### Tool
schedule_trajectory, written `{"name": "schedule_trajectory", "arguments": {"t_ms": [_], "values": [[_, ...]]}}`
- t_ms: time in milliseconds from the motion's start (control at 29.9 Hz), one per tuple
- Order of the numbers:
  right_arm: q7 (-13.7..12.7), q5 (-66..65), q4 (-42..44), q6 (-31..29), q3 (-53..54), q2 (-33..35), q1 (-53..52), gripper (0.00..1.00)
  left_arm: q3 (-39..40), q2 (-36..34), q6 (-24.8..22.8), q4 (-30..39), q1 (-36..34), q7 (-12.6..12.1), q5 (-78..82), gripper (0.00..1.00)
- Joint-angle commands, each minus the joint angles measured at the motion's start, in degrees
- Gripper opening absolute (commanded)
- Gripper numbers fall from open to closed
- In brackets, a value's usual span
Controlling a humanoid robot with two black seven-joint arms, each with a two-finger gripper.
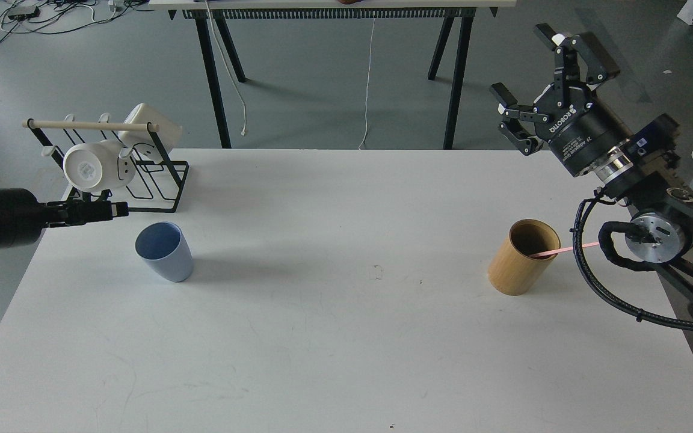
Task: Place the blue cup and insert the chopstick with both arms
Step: 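Lower the left gripper toward the side of the blue cup, then close the left gripper around the blue cup's rim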
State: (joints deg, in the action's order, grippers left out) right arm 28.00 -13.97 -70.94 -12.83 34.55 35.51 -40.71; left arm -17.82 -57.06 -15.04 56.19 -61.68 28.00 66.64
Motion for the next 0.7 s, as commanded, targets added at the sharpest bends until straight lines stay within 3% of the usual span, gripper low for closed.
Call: {"name": "schedule_trajectory", "arguments": {"t_ms": [0, 301, 668], "values": [[0.0, 0.0, 0.01, 0.0, -0.01, 0.09, 0.71, 0.99, -0.2, 3.62, 0.45, -2.93, 1.65, 0.0, 0.33, 0.99], [0.0, 0.0, -0.08, -0.01, 0.08, 0.7, 1.77, 0.99, -0.2, 4.5, 2.03, -5.73, 4.02, 0.0, 0.68, 0.99], [0.0, 0.0, -0.08, -0.09, 0.08, 0.7, 1.86, 0.99, -0.2, 10.73, 3.7, -12.33, 7.37, 0.0, 0.59, 0.97]]}}
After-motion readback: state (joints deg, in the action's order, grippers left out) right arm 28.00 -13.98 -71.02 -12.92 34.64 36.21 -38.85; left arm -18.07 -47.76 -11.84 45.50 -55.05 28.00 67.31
